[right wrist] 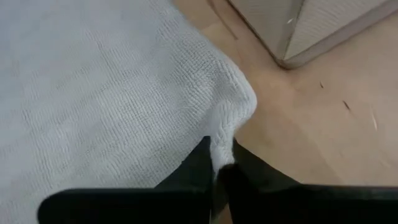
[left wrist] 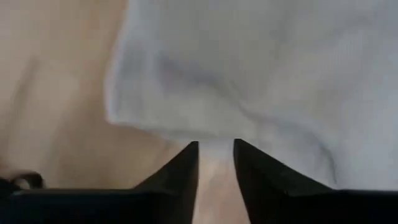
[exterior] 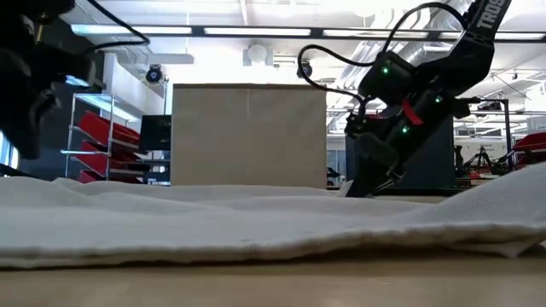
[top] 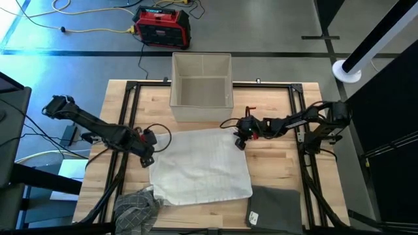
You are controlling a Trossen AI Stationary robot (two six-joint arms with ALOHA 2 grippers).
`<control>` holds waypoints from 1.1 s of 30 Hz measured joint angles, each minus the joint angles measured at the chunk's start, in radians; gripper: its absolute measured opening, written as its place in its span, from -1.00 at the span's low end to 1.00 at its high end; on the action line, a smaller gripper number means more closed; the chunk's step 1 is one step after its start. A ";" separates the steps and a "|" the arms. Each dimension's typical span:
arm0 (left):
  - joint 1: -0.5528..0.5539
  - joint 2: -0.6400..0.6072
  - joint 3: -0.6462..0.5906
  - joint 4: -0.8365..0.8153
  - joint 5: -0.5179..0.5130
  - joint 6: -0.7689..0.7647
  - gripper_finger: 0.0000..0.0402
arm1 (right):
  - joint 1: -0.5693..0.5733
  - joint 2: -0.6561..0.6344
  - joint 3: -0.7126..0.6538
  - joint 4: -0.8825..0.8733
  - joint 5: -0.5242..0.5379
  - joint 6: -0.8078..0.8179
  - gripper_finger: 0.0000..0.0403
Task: Fold towel
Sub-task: Fold the white towel
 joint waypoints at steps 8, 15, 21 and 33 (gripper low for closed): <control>0.218 0.001 -0.061 0.083 -0.054 0.146 -0.03 | 0.024 -0.015 -0.002 -0.013 -0.011 0.001 -0.97; 0.340 0.004 -0.071 0.208 -0.037 0.176 0.06 | 0.031 -0.026 -0.003 -0.022 -0.016 0.025 -0.97; 0.420 0.010 -0.107 0.214 -0.017 0.121 0.06 | 0.039 -0.046 -0.004 -0.044 -0.016 0.026 -0.98; 0.452 0.046 -0.234 0.372 0.047 0.036 0.02 | 0.039 -0.050 -0.004 -0.053 -0.015 0.048 -0.98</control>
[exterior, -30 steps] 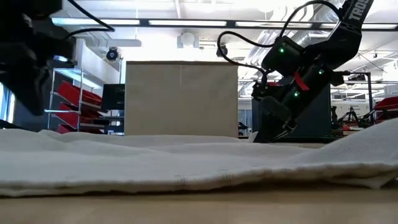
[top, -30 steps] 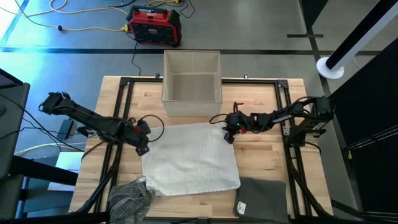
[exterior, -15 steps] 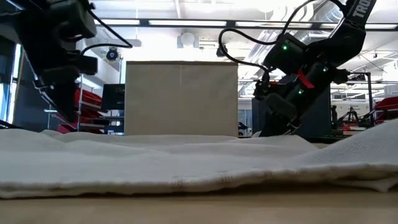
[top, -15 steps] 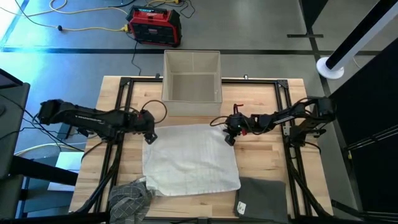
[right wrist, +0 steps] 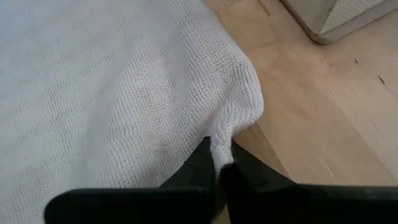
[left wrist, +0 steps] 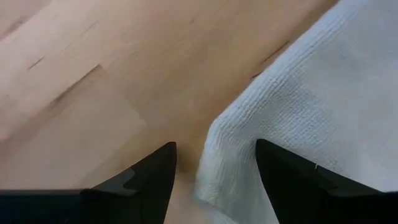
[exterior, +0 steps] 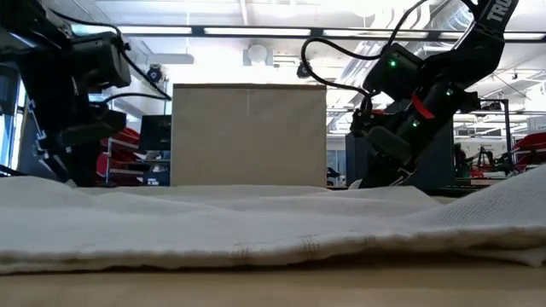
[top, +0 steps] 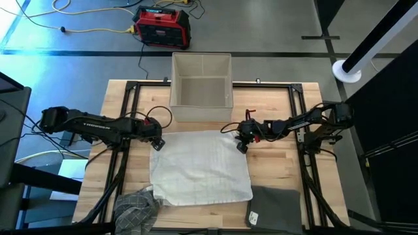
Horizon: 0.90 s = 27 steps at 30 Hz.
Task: Fold towel
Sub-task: Fold the white towel
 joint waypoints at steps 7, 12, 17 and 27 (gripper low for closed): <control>0.000 0.033 -0.011 0.012 0.032 -0.073 -0.76 | 0.001 -0.001 0.000 -0.002 0.003 0.065 -0.98; 0.000 0.034 0.006 0.058 0.027 -0.136 -0.93 | 0.017 -0.068 0.000 -0.038 0.015 0.119 -0.98; 0.000 0.031 0.108 0.066 0.012 -0.067 -0.97 | 0.053 -0.249 0.000 -0.155 0.102 0.120 -0.98; 0.055 0.033 0.364 0.042 -0.018 0.277 -0.97 | 0.122 -0.638 0.028 -0.391 0.342 0.047 -0.98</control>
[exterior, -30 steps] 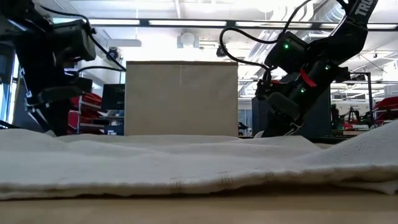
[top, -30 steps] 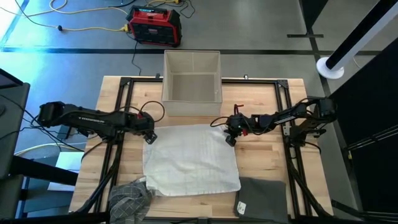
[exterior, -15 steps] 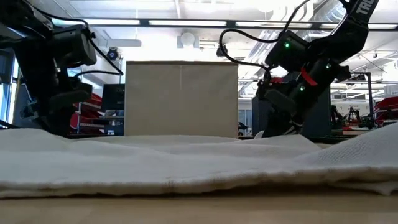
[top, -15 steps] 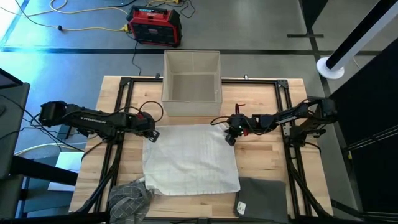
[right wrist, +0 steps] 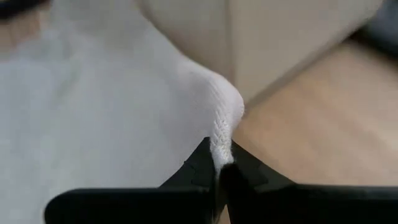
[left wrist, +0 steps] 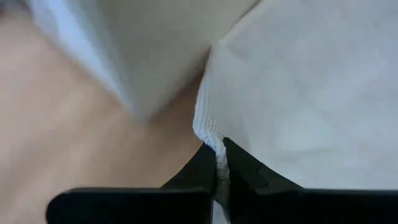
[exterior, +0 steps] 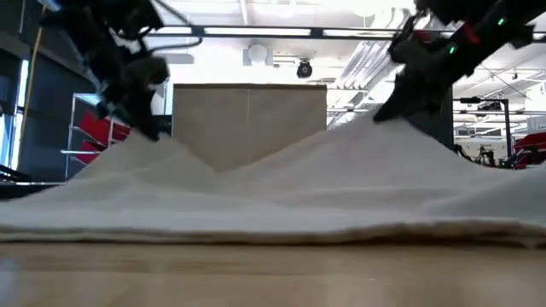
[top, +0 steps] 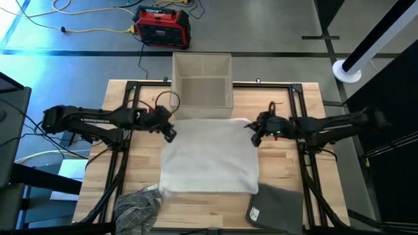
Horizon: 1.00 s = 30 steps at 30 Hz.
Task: Fold towel
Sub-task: Fold the white towel
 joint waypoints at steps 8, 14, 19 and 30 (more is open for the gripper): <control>0.024 -0.001 0.179 -0.155 -0.029 0.375 -0.97 | 0.003 -0.060 0.139 -0.171 -0.053 -0.131 -0.98; -0.004 0.004 0.197 -0.301 -0.035 0.489 -0.97 | 0.038 -0.058 0.144 -0.314 -0.066 -0.120 -0.98; -0.042 0.026 0.186 -0.344 0.037 0.461 -0.97 | 0.076 -0.057 0.143 -0.429 -0.068 -0.022 -0.98; -0.254 0.135 0.121 -0.239 0.120 0.261 -0.97 | 0.215 0.060 0.143 -0.487 -0.267 0.063 -0.98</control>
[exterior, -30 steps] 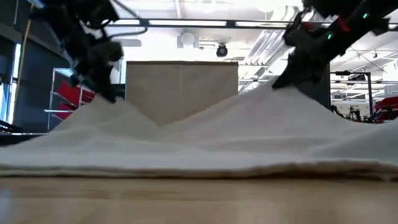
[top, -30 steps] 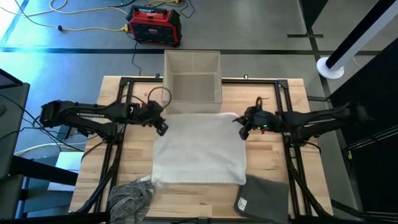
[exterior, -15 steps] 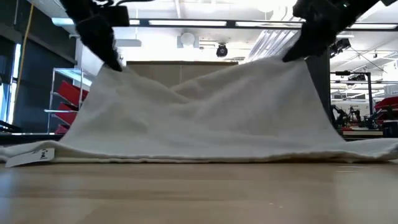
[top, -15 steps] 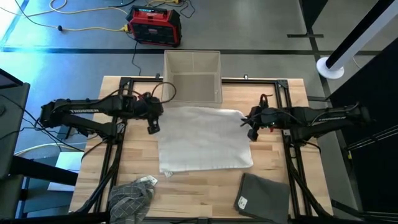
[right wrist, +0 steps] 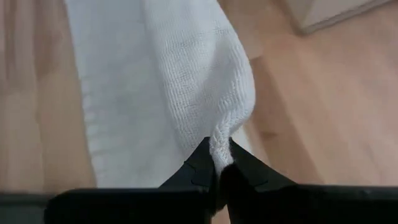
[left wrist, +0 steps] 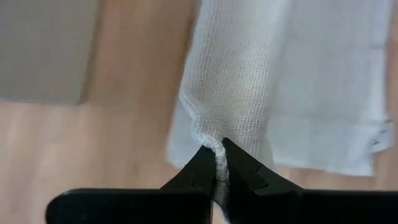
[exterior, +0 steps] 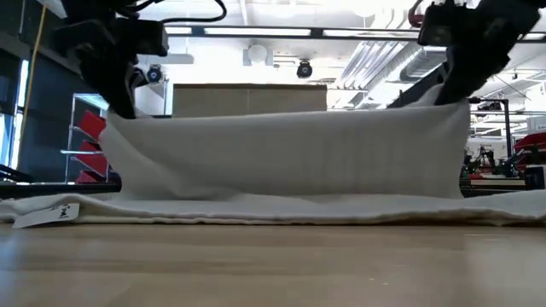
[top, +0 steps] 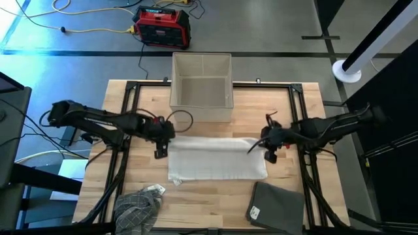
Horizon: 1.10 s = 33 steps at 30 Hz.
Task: Fold towel
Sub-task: Fold the white towel
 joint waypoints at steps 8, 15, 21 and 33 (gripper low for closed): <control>-0.140 0.110 0.000 0.125 0.106 -0.060 -0.97 | 0.105 0.163 0.000 0.053 -0.082 0.001 -0.98; -0.199 0.203 0.000 0.140 0.109 -0.065 -0.95 | 0.160 0.236 0.000 0.070 -0.105 0.025 -0.94; -0.207 0.267 0.000 0.154 0.202 -0.116 -0.60 | 0.169 0.272 0.000 0.067 -0.168 0.070 -0.48; -0.208 0.249 0.056 0.142 0.454 -0.176 -0.38 | 0.194 0.274 0.071 0.012 -0.385 0.140 -0.27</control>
